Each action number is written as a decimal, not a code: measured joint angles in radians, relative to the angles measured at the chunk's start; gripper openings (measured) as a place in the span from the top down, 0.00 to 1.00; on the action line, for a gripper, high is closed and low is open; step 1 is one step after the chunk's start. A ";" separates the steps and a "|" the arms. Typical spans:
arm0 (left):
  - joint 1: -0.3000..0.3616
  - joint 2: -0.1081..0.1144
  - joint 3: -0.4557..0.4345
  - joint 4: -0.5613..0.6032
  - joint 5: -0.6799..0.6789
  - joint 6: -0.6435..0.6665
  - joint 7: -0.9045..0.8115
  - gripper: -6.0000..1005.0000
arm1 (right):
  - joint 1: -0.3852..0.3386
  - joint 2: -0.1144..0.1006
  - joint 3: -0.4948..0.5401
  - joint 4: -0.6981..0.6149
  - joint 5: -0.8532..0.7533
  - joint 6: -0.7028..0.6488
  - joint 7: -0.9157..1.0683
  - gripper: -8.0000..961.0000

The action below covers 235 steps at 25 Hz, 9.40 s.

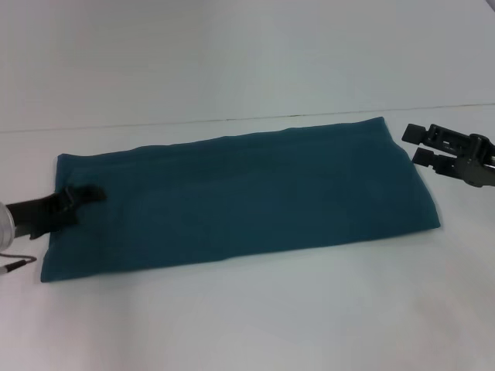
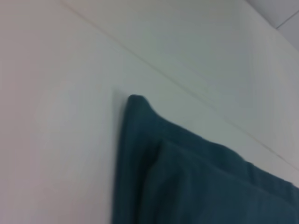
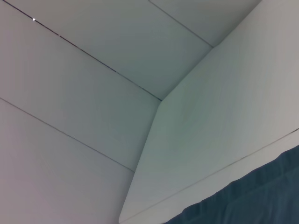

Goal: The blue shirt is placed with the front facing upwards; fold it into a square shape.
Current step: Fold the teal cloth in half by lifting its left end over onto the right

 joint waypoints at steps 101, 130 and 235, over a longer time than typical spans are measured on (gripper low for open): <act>-0.016 0.030 0.010 -0.033 0.047 0.086 0.148 0.26 | 0.000 -0.003 0.000 0.002 0.002 -0.001 0.003 0.08; -0.036 0.026 0.013 -0.007 0.049 0.102 0.159 0.93 | -0.005 -0.005 0.003 0.003 0.007 -0.004 0.000 0.08; -0.392 -0.061 0.596 0.512 0.587 0.360 -0.338 0.87 | 0.003 -0.008 0.008 0.031 -0.003 0.027 -0.011 0.08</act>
